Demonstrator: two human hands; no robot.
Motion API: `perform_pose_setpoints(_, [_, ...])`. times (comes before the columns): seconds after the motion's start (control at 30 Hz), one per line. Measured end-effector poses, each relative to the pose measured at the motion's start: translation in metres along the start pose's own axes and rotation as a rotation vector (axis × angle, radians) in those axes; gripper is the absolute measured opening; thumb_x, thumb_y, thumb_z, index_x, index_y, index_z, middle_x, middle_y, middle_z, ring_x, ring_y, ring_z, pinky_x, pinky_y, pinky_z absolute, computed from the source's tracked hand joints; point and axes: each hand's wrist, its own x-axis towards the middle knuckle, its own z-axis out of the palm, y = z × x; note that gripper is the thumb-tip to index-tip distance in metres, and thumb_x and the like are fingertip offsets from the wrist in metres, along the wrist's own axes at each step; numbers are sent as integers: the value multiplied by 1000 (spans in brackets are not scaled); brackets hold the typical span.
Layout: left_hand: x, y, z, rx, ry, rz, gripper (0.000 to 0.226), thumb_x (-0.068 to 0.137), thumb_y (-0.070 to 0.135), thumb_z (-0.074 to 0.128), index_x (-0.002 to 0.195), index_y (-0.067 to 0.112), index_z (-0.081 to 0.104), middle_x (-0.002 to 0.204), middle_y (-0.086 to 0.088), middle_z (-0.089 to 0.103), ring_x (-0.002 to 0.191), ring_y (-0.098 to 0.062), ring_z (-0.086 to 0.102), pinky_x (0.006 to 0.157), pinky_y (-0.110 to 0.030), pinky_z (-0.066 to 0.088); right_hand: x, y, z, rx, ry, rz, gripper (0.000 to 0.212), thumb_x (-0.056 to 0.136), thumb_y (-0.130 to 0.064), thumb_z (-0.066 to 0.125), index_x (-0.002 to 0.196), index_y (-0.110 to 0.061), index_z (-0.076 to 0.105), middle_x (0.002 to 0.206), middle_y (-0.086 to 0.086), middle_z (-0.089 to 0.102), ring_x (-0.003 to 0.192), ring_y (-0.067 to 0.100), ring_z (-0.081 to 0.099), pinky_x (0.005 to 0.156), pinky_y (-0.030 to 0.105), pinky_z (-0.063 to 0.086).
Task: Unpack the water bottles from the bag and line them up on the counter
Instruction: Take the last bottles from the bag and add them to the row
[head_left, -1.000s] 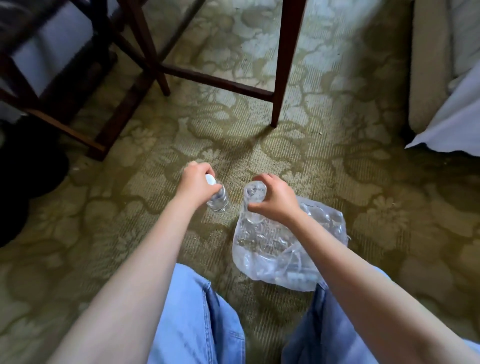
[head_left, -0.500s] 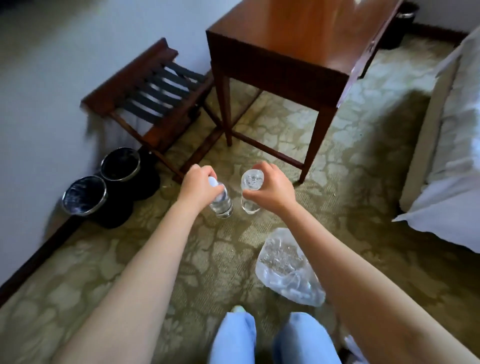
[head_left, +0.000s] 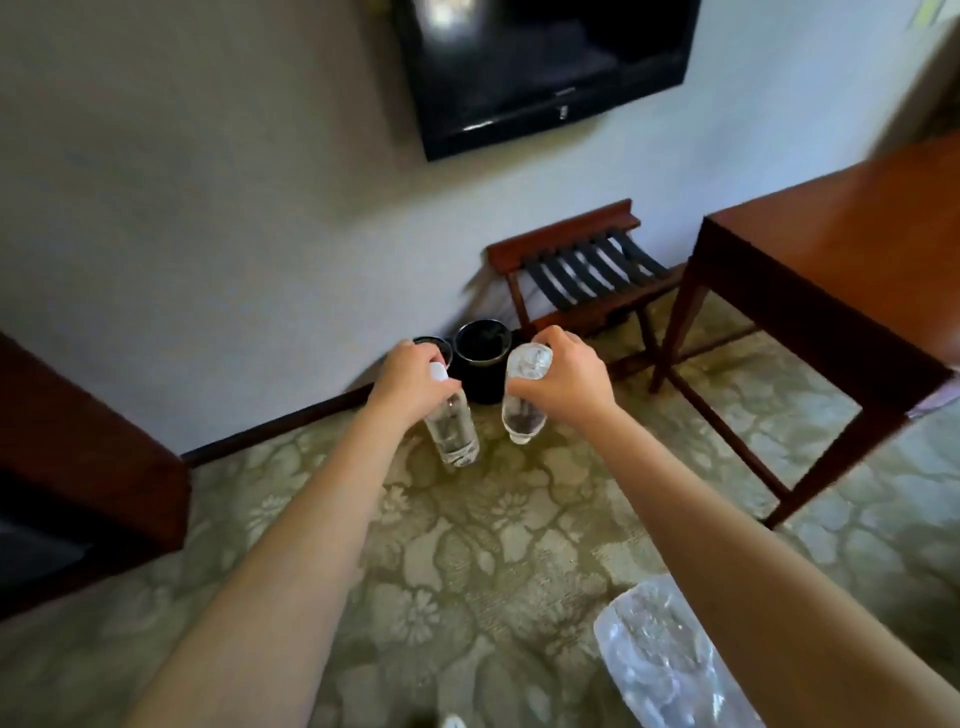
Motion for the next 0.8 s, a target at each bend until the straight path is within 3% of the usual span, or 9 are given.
perform_pose_setpoints(0.23, [-62, -131, -107, -17, 160, -186, 21, 74, 25, 74, 85, 9, 67, 98, -12, 65, 97, -26, 56, 77, -27, 39, -7, -145, 83, -16, -158, -246, 51, 67, -43, 74, 108, -18, 55, 105, 2, 61, 95, 22, 59, 71, 30, 42])
perform_pose_setpoints(0.53, [-158, -344, -255, -30, 390, -379, 22, 72, 29, 77, 78, 16, 60, 88, -2, 59, 89, -20, 55, 70, -25, 37, -57, -376, 265, -18, -336, -547, 53, 66, -37, 74, 111, -19, 55, 103, 2, 64, 85, 19, 57, 72, 29, 46])
perform_pose_setpoints(0.8, [-212, -501, -362, -32, 530, -572, 24, 76, 29, 76, 89, 15, 62, 100, -2, 60, 95, -18, 55, 75, -30, 47, -74, -547, 377, 103, -417, -706, 48, 62, -37, 74, 104, -21, 56, 94, -5, 60, 88, 19, 60, 70, 30, 47])
